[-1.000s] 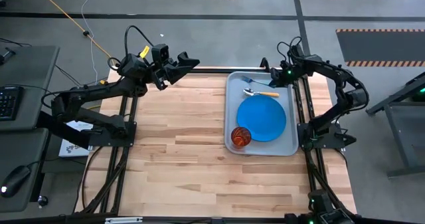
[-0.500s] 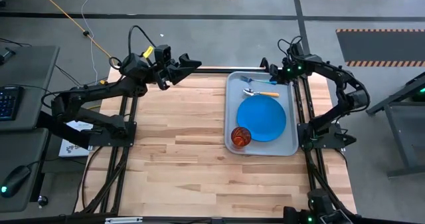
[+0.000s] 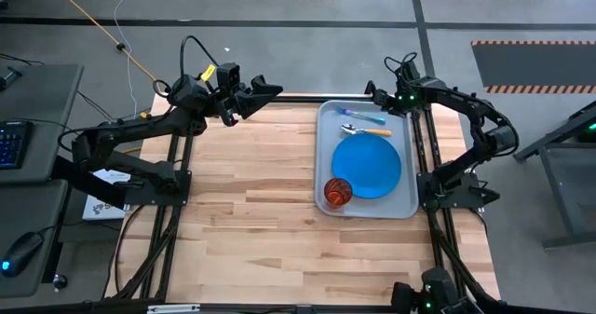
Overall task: Pick and place plate/cup/fork/spoon on tray
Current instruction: Put the blue fork to the right of the yellow spoon on the gray serving tray
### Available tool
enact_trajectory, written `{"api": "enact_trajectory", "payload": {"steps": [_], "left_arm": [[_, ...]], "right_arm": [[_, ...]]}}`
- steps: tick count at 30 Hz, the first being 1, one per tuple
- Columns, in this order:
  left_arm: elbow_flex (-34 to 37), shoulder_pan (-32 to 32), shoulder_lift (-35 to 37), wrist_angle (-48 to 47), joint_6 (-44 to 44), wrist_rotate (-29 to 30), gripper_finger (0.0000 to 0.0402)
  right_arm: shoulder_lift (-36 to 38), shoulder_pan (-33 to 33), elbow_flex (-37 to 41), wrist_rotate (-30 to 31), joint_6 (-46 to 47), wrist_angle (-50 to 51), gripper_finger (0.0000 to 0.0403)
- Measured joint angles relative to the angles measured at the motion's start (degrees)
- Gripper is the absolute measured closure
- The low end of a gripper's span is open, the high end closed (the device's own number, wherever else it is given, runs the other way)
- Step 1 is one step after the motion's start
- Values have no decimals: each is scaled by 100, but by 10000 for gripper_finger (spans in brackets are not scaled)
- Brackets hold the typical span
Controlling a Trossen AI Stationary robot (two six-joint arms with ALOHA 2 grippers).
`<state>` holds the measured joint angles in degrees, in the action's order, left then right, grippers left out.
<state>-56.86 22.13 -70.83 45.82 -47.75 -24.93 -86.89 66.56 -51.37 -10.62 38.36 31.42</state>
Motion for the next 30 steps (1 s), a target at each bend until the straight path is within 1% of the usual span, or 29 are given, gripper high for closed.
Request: {"api": "enact_trajectory", "payload": {"steps": [4, 9, 12, 15, 17, 19, 20, 21, 24, 27, 30], "left_arm": [[0, 0, 0, 1, 95, 0, 172], [0, 2, 0, 2, 97, 0, 172], [0, 0, 0, 2, 94, 0, 172], [0, 2, 0, 4, 97, 0, 172], [0, 2, 0, 6, 100, 0, 172], [0, 2, 0, 8, 100, 0, 172], [0, 2, 0, 8, 98, 0, 172], [0, 2, 0, 9, 96, 0, 172], [0, 2, 0, 9, 94, 0, 172], [0, 2, 0, 9, 94, 0, 172], [0, 2, 0, 9, 95, 0, 172]], "right_arm": [[4, -115, 0, 352, 34, -45, 261], [155, -235, 0, 349, -223, -59, 261], [403, -344, 0, 372, -513, 241, 265], [583, -448, 20, 558, -625, 680, 291], [652, -538, 124, 692, -513, 727, 328], [674, -646, 269, 717, -336, 568, 373], [676, -724, 350, 723, -247, 454, 388], [675, -807, 443, 747, -166, 348, 394], [675, -1007, 769, 906, 237, 216, 386], [675, -1164, 1111, 1014, 551, 7, 399], [675, -1344, 1342, 1180, 845, -103, 397]]}}
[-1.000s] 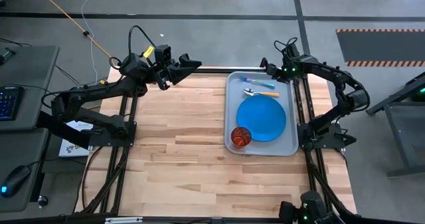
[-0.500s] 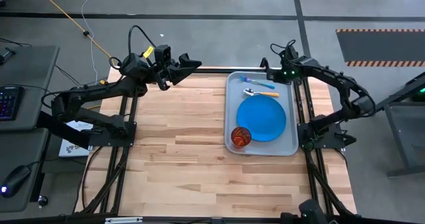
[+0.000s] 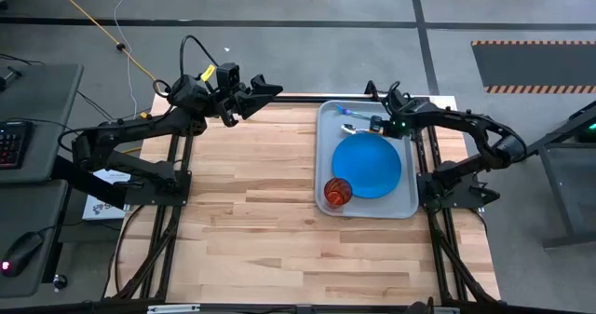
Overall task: Pick and place plate/cup/fork/spoon on tray
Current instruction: Put the blue fork to the right of the yellow spoon on the gray serving tray
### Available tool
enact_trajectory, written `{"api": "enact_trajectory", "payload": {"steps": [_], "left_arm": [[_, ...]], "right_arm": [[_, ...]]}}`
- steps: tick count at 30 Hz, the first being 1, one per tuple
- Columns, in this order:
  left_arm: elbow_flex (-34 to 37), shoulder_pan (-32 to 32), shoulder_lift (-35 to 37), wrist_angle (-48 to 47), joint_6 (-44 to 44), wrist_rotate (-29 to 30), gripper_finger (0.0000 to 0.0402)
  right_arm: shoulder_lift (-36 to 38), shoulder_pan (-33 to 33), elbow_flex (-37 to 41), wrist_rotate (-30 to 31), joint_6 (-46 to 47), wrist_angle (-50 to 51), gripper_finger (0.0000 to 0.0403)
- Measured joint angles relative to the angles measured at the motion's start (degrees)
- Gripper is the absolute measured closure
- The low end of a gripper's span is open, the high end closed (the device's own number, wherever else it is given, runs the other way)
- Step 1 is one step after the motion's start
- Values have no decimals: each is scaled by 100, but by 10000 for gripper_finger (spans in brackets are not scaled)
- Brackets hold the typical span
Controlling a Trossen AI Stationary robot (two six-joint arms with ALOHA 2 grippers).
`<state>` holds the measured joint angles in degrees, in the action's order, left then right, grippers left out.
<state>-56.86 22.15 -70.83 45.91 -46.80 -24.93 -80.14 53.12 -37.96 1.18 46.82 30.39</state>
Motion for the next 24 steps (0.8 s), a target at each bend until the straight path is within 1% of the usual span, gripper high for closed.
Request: {"api": "enact_trajectory", "payload": {"steps": [4, 16, 20, 24], "left_arm": [[0, 0, 0, 0, 0, 0, 172], [0, 0, 0, -9, 9, 2, 172], [0, 0, 0, -9, 12, 2, 172], [0, 0, 0, -11, 0, 2, 172]], "right_arm": [[0, -169, 42, 317, 86, -75, 401], [0, -177, 42, 427, 234, -204, 403], [-2, -174, 30, 406, 480, -783, 403], [-70, -174, -215, 256, 709, -1358, 403]]}}
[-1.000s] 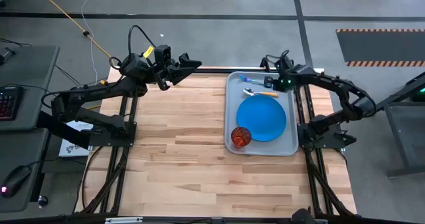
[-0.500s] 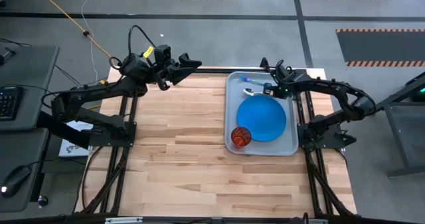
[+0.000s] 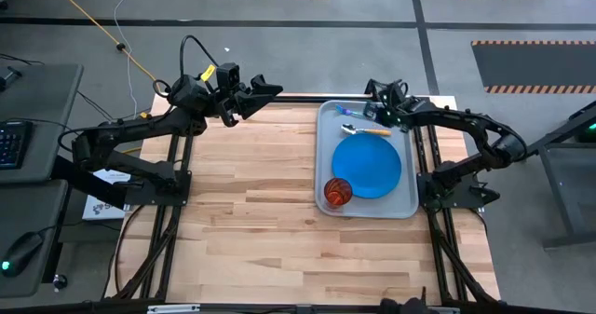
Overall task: Pick and place plate/cup/fork/spoon on tray
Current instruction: Put the blue fork to the right of the yellow spoon on the gray serving tray
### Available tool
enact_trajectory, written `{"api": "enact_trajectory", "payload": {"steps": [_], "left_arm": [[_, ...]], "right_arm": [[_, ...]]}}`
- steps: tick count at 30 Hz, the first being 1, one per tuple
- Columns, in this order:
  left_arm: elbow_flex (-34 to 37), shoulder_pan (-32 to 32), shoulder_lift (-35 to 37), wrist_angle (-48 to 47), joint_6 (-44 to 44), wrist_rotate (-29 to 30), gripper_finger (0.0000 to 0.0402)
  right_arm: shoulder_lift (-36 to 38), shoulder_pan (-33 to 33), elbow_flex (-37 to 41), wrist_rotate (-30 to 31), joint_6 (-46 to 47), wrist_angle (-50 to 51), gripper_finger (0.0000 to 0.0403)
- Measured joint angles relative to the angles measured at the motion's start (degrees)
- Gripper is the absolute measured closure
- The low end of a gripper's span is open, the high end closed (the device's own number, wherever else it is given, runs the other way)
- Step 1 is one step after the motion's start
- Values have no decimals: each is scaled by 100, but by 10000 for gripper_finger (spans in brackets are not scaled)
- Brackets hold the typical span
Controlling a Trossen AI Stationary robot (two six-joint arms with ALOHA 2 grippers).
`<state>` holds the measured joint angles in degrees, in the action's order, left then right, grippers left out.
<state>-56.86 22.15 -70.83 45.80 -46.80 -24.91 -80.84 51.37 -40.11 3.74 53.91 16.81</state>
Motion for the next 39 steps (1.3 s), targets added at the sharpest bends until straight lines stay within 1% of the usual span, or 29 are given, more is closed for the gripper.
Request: {"api": "enact_trajectory", "payload": {"steps": [4, 7, 14, 19, 22, 28, 33, 39], "left_arm": [[0, 0, 0, -2, -1, 0, 172], [0, 0, 0, -9, -5, 0, 172], [0, 0, 0, -13, -156, 0, 172], [0, 0, 0, -13, -155, 0, 172], [0, 0, 0, -13, -154, 0, 172], [0, 0, 0, -13, -151, 0, 172], [0, 0, 0, -15, -101, 0, 172], [0, 0, 0, -15, -101, 0, 172]], "right_arm": [[-449, -10, -593, -303, -144, -125, 403], [-976, -51, -1178, -687, -346, -132, 403], [-2162, -101, -2569, -1283, -618, -6, 403], [-2764, -145, -3218, -1389, -592, 200, 403], [-2982, -172, -3396, -1397, -499, 223, 403], [-3224, -290, -3407, -1375, -338, 215, 403], [-3309, -403, -3407, -1123, -279, 167, 403], [-3329, -466, -3402, -1115, -337, 173, 403]]}}
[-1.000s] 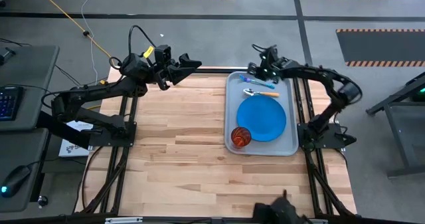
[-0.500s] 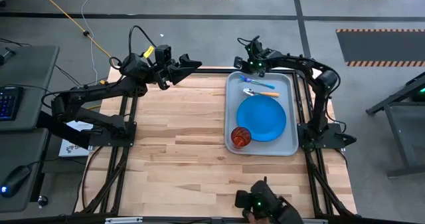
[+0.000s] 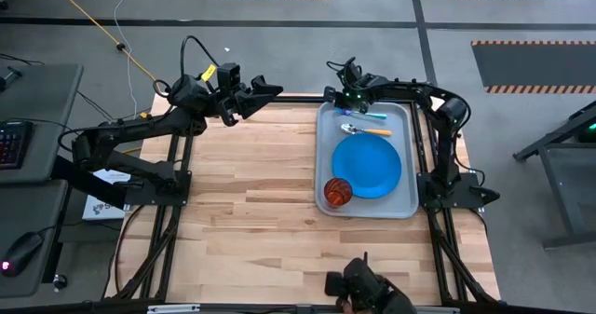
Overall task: Pick and place plate/cup/fork/spoon on tray
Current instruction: Put the blue fork to the right of the yellow spoon on the gray serving tray
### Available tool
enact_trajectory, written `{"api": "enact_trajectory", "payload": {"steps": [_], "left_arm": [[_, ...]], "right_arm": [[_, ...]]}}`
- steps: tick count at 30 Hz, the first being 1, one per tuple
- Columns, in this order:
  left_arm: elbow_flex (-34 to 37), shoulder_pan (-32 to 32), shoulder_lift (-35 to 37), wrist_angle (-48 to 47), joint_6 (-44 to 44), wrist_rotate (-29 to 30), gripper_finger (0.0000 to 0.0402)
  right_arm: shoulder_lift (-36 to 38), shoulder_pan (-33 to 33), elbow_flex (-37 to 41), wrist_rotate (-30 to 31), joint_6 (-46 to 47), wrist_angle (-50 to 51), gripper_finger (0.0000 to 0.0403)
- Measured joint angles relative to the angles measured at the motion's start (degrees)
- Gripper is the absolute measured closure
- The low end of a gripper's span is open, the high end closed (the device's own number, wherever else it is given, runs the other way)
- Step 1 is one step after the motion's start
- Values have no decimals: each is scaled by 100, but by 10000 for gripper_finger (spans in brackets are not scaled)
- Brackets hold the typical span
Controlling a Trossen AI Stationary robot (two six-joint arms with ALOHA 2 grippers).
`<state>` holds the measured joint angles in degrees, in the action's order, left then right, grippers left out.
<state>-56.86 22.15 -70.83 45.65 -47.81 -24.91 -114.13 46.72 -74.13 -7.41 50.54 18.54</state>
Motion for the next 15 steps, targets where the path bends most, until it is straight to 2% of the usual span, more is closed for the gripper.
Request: {"api": "enact_trajectory", "payload": {"steps": [15], "left_arm": [[0, 0, 0, 0, 4, 0, 172]], "right_arm": [[78, -335, 0, -424, -198, 158, 403]]}}
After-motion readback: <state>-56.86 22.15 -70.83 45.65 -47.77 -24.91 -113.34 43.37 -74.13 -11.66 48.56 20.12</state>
